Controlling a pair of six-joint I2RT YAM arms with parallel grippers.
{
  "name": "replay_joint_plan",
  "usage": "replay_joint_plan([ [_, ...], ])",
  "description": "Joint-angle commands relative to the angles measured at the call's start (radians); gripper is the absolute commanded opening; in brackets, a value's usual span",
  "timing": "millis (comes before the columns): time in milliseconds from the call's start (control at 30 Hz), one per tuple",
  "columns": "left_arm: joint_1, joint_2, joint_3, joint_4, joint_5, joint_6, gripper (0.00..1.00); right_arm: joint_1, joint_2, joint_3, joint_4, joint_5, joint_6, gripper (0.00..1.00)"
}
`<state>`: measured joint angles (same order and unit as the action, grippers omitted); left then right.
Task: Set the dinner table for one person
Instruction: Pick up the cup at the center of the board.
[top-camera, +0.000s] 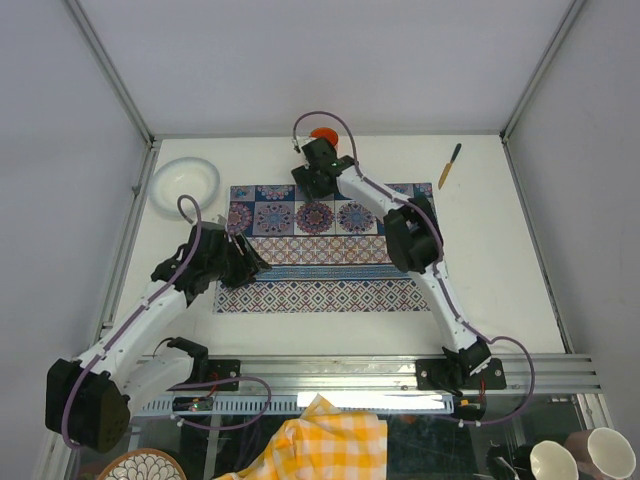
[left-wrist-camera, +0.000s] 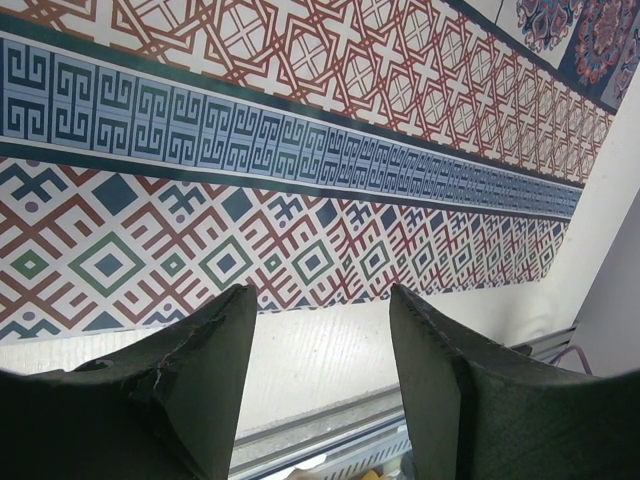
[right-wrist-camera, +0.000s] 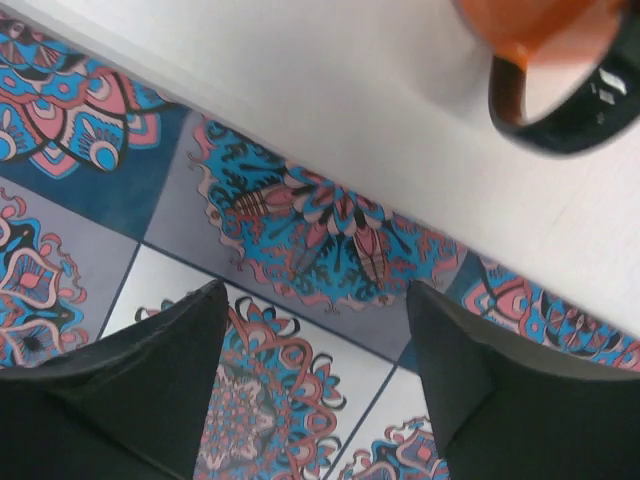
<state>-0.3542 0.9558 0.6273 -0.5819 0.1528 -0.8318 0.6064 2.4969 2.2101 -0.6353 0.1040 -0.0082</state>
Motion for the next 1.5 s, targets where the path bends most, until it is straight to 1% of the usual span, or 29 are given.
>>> replay_joint_plan([
  [0, -0.008, -0.051, -0.007, 0.044, 0.01, -0.021, 0.57, 0.013, -0.125, -0.079, 0.253, 0.179, -0.048, 0.86],
  [33, -0.008, -0.058, -0.011, 0.042, 0.008, -0.023, 0.57, 0.018, -0.15, -0.133, 0.31, 0.198, -0.051, 0.94],
  [67, -0.009, -0.062, -0.013, 0.04, 0.007, -0.024, 0.57, 0.021, -0.176, -0.184, 0.381, 0.224, -0.047, 0.99],
  [200, -0.009, -0.075, -0.018, 0.027, -0.003, -0.025, 0.57, 0.029, -0.299, -0.421, 0.633, 0.327, -0.019, 1.0],
  [233, -0.008, -0.077, -0.02, 0.026, -0.004, -0.026, 0.57, 0.029, -0.318, -0.472, 0.692, 0.328, -0.018, 0.99],
  [267, -0.008, -0.079, -0.021, 0.024, -0.005, -0.026, 0.57, 0.028, -0.324, -0.506, 0.722, 0.322, -0.015, 1.0],
  [333, -0.009, -0.083, -0.024, 0.024, -0.005, -0.028, 0.57, 0.027, -0.312, -0.517, 0.737, 0.298, -0.01, 1.0],
  [367, -0.009, -0.083, -0.024, 0.024, -0.006, -0.028, 0.57, 0.029, -0.302, -0.515, 0.743, 0.284, -0.007, 0.99],
  [400, -0.008, -0.082, -0.023, 0.023, -0.005, -0.029, 0.57, 0.028, -0.292, -0.509, 0.744, 0.272, -0.001, 0.97],
  [567, -0.008, -0.094, -0.024, 0.016, -0.009, -0.034, 0.57, 0.028, -0.228, -0.436, 0.728, 0.218, 0.029, 0.79],
  [700, -0.008, -0.104, -0.028, 0.008, -0.015, -0.036, 0.58, 0.026, -0.165, -0.334, 0.679, 0.218, 0.029, 0.78],
  [733, -0.009, -0.105, -0.03, 0.006, -0.016, -0.036, 0.58, 0.026, -0.152, -0.311, 0.665, 0.21, 0.03, 0.72],
  [800, -0.008, -0.104, -0.031, 0.004, -0.019, -0.036, 0.58, 0.024, -0.127, -0.27, 0.649, 0.203, 0.025, 0.67],
  [1100, -0.009, -0.114, -0.026, -0.009, -0.023, -0.033, 0.58, 0.011, -0.048, -0.13, 0.578, 0.223, 0.022, 0.64],
  [1333, -0.008, -0.104, -0.033, -0.009, -0.025, -0.034, 0.59, 0.002, -0.059, -0.157, 0.587, 0.245, 0.013, 0.62],
  [1467, -0.008, -0.099, -0.032, -0.008, -0.022, -0.033, 0.59, -0.009, -0.036, -0.133, 0.576, 0.243, 0.013, 0.61],
])
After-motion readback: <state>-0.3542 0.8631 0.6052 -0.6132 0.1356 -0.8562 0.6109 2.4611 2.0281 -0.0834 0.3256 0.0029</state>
